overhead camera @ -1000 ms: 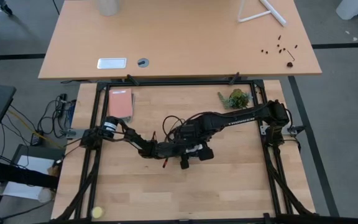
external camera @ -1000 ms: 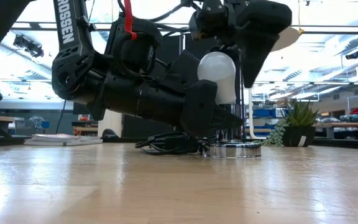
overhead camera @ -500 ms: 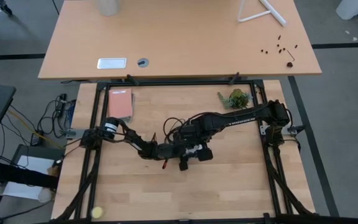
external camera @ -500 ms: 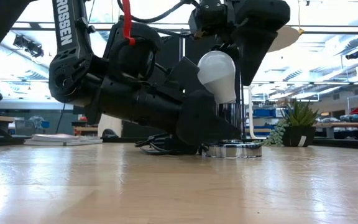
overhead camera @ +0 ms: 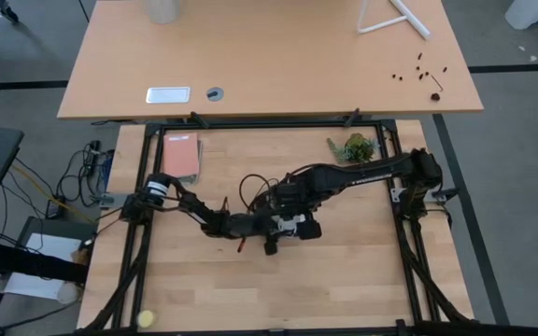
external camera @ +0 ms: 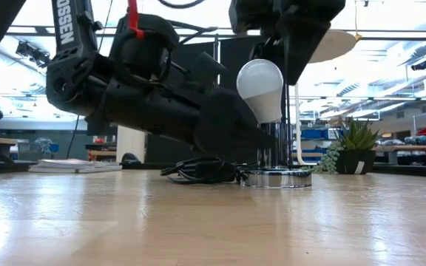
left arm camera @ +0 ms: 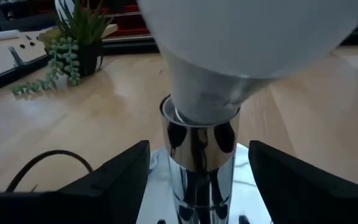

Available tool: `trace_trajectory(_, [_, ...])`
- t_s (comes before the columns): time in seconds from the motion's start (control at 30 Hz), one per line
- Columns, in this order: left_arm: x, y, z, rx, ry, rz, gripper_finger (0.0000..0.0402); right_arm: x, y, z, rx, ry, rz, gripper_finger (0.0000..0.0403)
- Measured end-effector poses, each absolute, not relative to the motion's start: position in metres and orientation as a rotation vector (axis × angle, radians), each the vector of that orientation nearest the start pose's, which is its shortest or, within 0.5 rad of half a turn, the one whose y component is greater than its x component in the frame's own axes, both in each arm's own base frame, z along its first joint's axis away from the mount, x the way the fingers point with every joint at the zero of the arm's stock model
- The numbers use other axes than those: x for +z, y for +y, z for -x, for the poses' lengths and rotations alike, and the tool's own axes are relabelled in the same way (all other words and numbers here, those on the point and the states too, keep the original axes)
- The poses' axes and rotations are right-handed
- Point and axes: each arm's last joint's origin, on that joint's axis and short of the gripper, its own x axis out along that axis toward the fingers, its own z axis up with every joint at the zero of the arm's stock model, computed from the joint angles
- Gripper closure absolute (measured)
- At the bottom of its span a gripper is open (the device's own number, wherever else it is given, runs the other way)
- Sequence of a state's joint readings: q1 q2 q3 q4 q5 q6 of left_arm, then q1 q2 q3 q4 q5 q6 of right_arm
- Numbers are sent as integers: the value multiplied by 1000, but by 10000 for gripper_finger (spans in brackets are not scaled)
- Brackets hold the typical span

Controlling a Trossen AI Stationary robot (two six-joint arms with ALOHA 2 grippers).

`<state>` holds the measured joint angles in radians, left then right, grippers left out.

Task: Screw lightbulb
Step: Insert the lightbulb into the lamp

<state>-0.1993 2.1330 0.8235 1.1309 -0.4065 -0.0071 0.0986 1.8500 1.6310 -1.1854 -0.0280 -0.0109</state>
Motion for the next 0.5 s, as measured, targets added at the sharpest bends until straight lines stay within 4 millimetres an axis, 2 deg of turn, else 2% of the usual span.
trace_trajectory(0.13, [88, -62, -364, 206, 178, -47, 124, 272, 36, -353, 98, 1385, 47, 50])
trace_trajectory(0.3, [97, -66, -361, 171, 164, -40, 124, 259, 34, -333, 65, 1371, 9, 50])
trace_trajectory(0.5, [106, -66, -350, 162, 156, -41, 124, 245, 32, -306, 27, 1217, -59, 50])
